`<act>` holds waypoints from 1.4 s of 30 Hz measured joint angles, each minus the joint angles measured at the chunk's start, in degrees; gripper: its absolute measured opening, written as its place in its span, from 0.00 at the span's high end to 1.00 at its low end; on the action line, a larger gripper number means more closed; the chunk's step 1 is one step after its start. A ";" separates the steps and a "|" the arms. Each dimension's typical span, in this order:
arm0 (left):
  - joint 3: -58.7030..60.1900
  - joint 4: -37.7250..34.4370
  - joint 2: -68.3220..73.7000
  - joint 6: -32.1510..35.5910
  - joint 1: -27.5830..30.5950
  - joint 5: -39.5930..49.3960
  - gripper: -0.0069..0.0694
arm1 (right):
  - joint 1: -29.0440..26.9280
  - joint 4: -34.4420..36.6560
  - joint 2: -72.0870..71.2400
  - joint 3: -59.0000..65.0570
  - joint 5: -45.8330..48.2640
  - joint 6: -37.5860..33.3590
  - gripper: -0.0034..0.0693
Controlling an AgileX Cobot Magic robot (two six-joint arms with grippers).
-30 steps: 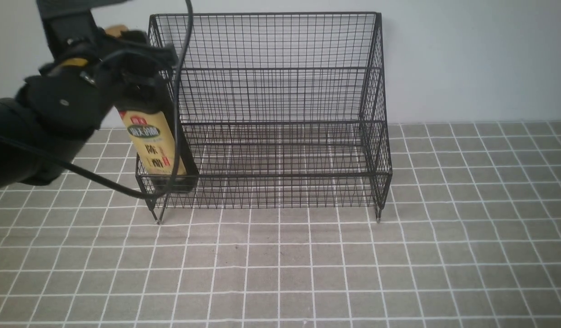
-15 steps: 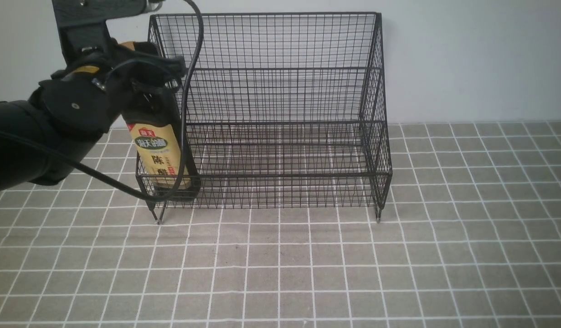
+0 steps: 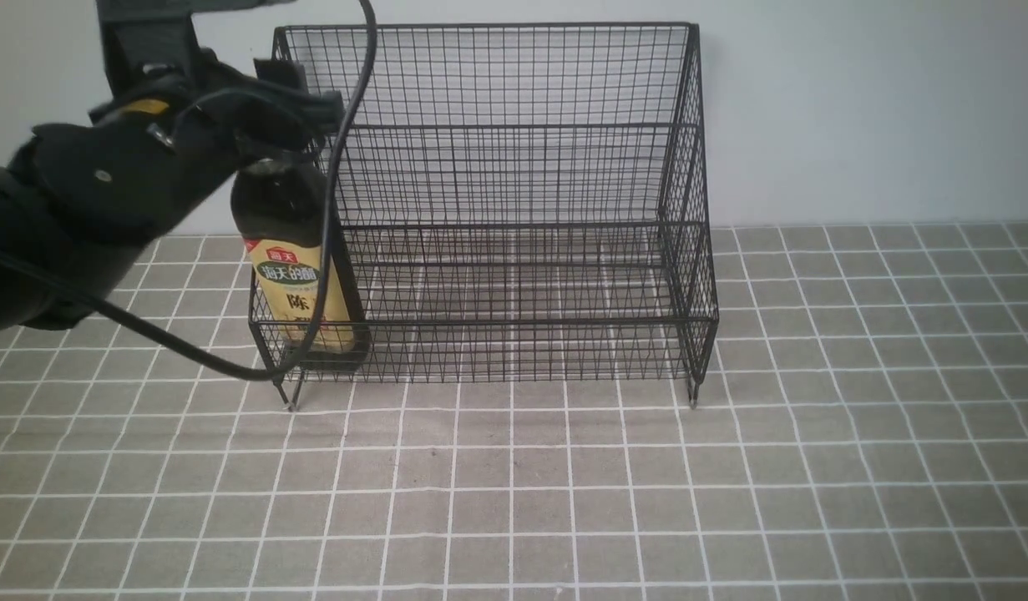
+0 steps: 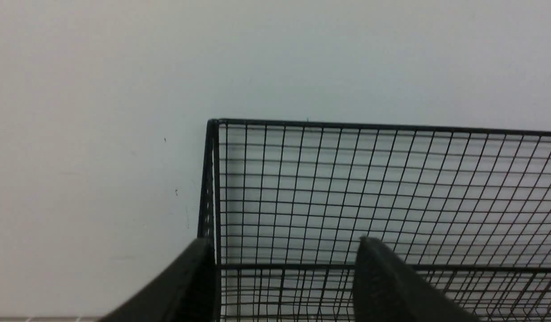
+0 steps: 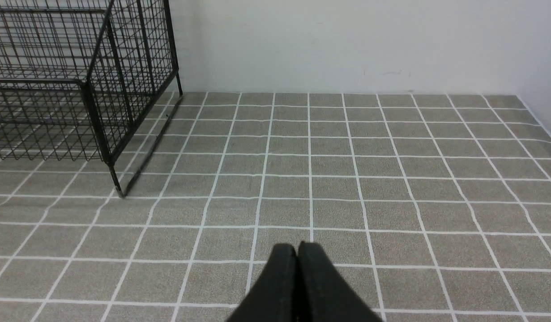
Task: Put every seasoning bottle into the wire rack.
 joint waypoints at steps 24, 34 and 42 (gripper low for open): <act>-0.63 1.68 -19.42 4.89 5.84 36.92 0.88 | 0.00 0.00 0.00 0.00 0.00 0.00 0.97; 2.32 10.63 -33.90 -10.98 22.37 71.76 0.92 | 0.00 0.00 0.00 0.00 0.00 0.00 0.97; 10.26 13.13 -46.19 -11.71 24.03 82.65 0.92 | 0.00 0.00 0.00 0.00 0.00 0.00 0.97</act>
